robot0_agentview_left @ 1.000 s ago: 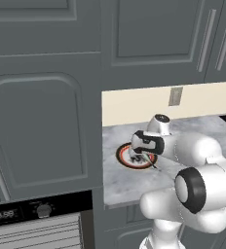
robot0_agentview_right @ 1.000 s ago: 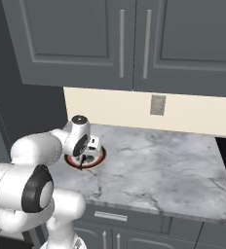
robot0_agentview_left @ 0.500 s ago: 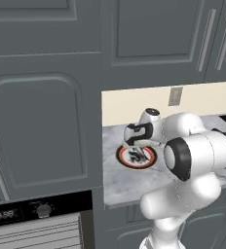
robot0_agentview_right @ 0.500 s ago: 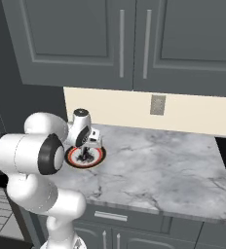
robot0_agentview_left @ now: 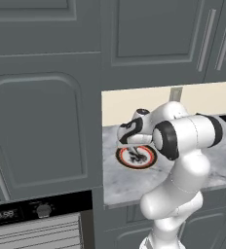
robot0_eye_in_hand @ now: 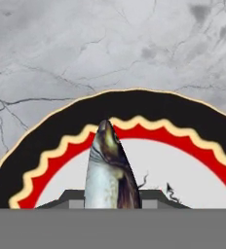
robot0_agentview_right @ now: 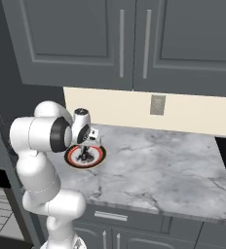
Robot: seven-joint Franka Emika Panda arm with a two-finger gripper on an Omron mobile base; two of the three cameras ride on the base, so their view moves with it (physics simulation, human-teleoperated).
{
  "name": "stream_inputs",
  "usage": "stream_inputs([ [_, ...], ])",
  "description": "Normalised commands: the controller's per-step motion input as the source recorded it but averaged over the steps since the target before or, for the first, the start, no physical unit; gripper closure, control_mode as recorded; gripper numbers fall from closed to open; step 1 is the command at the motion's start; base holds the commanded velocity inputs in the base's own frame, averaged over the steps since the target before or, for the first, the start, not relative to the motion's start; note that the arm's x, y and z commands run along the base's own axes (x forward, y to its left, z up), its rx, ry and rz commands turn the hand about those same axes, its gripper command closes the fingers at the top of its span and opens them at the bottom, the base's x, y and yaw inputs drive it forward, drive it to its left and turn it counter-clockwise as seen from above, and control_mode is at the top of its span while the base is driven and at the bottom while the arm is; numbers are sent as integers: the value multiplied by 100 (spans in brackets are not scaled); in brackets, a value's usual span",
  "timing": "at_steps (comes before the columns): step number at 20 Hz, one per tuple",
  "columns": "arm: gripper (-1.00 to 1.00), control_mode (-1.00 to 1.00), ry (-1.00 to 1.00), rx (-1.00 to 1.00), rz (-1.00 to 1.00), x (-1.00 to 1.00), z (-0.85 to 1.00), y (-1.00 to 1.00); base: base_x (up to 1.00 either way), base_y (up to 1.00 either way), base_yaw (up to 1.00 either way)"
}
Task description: Take the fish from the oven and place it on the plate on the counter.
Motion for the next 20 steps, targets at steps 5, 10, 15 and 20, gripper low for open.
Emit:
stream_inputs([
  [5,100,-100,1,0,0,-11,0,-3,0,0,0],
  [10,100,-100,4,0,0,-21,0,-15,0,0,0],
  [15,100,-100,8,0,0,-5,-5,-2,0,0,0],
  [20,100,-100,2,0,0,8,-2,0,0,0,0],
])
